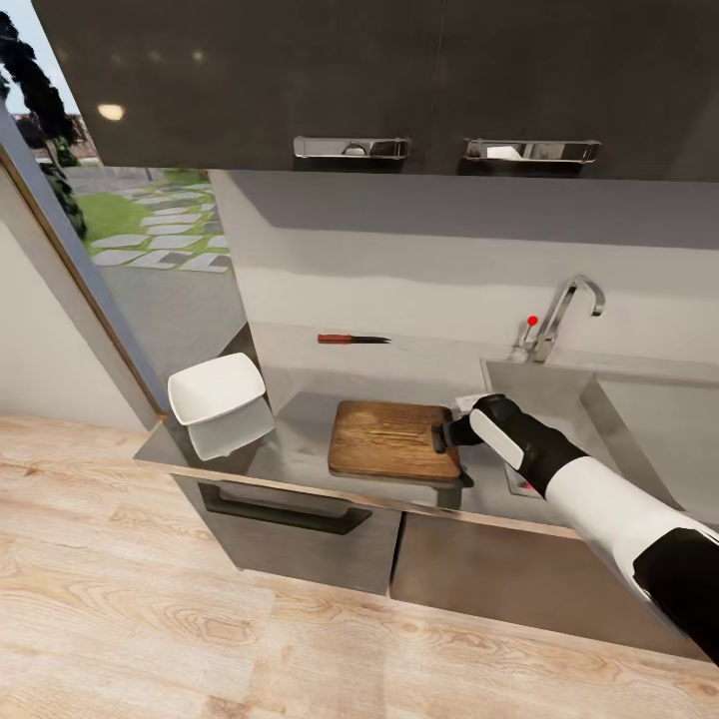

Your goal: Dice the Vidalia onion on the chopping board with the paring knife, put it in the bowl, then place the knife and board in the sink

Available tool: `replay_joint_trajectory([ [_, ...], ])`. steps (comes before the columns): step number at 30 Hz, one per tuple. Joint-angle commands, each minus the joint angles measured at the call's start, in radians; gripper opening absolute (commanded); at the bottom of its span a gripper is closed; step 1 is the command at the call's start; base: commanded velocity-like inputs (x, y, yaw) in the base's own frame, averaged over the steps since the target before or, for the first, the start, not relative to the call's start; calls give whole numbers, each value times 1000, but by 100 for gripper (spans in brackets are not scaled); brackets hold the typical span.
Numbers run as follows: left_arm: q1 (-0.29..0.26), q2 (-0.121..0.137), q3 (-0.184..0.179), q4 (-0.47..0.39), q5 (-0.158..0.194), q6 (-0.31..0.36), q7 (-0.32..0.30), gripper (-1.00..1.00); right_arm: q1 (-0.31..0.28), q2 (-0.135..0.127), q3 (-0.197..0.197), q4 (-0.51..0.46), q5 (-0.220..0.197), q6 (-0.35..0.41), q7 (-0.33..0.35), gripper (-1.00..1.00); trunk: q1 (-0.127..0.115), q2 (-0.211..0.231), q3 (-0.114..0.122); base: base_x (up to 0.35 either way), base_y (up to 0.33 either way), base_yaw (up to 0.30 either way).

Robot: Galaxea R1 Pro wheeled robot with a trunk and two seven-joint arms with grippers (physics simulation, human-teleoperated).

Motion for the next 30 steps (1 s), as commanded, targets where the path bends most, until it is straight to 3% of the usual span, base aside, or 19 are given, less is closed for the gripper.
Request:
replay_joint_trajectory([
  [1, 0, 1, -7, -2, 10, -2, 4, 100, -1, -2, 7, -2, -6, 2, -9, -100, 1, -2, -2, 0, 0, 0],
  [8, 0, 0, -7, -2, 10, -1, 4, 100, -1, -3, 7, -2, -7, 2, -9, -100, 1, -2, -2, 49, 0, 0],
  [18, 0, 0, -8, -2, 10, -2, 4, 100, -1, -37, 5, -2, -8, 2, 13, -100, 1, -2, -2, 56, 0, 0],
  [30, 0, 1, -7, -2, 10, -2, 3, 100, -1, -43, 5, -2, -8, 2, 20, -100, 1, -2, -2, 1, 0, 0],
])
